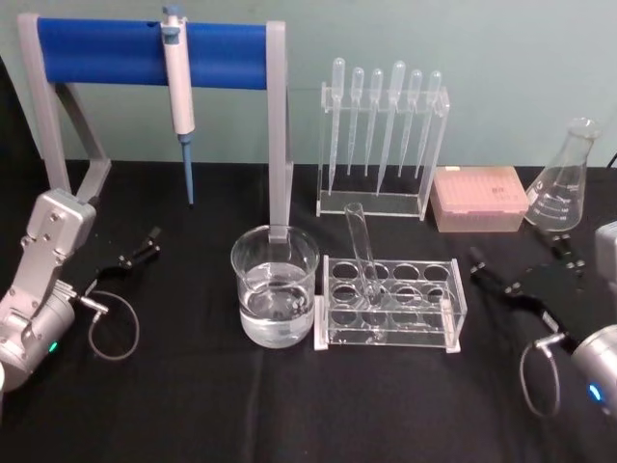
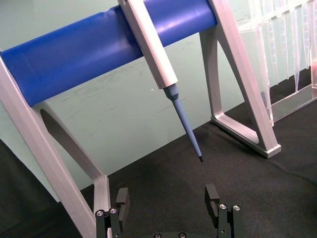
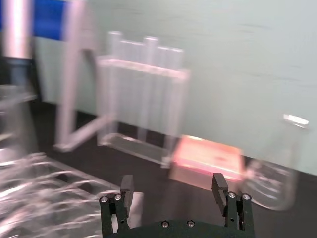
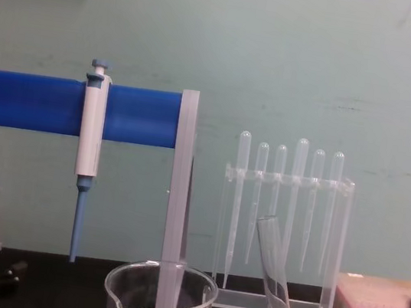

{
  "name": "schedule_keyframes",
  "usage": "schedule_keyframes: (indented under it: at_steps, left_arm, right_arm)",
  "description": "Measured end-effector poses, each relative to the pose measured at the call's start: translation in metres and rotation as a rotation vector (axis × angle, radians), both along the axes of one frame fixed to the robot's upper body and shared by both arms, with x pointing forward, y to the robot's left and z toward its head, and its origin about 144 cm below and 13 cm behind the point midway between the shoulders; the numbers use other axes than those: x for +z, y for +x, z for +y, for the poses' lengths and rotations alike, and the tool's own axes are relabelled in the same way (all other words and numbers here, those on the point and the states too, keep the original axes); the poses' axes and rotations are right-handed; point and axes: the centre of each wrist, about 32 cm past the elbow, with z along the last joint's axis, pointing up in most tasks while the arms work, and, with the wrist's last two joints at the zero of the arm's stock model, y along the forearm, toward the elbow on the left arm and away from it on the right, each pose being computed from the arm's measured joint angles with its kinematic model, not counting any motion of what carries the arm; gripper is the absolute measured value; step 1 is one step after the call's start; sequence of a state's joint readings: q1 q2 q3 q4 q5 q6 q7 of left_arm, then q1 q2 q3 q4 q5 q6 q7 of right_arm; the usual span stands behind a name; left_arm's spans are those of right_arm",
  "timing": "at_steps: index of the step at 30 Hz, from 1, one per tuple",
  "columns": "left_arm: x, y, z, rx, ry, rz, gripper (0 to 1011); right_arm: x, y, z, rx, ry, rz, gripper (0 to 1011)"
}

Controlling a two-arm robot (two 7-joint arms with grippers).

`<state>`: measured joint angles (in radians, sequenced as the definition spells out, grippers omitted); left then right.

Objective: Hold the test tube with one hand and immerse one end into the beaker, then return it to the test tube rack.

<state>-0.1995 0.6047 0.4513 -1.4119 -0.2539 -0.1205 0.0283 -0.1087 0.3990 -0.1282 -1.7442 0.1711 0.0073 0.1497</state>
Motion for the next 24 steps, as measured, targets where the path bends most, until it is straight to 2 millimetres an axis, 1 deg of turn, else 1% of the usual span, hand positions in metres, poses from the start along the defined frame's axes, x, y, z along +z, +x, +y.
schedule_keyframes:
  at_steps: [1, 4, 7, 11, 24]
  left_arm:
    - [0.000, 0.000, 0.000, 0.000, 0.000, 0.000, 1000]
    - [0.000, 0.000, 0.000, 0.000, 0.000, 0.000, 1000]
    - [0.000, 0.000, 0.000, 0.000, 0.000, 0.000, 1000]
    - [0.000, 0.000, 0.000, 0.000, 0.000, 0.000, 1000]
    - [0.000, 0.000, 0.000, 0.000, 0.000, 0.000, 1000]
  right_arm:
    - [-0.008, 0.004, -0.005, -0.045, 0.017, -0.014, 1004]
    - [-0.023, 0.011, -0.012, -0.104, 0.052, -0.032, 1004]
    - [-0.034, 0.017, -0.013, -0.134, 0.074, -0.036, 1004]
    - [-0.042, 0.020, -0.010, -0.150, 0.091, -0.035, 1004]
    - [-0.040, 0.019, -0.011, -0.148, 0.084, -0.040, 1004]
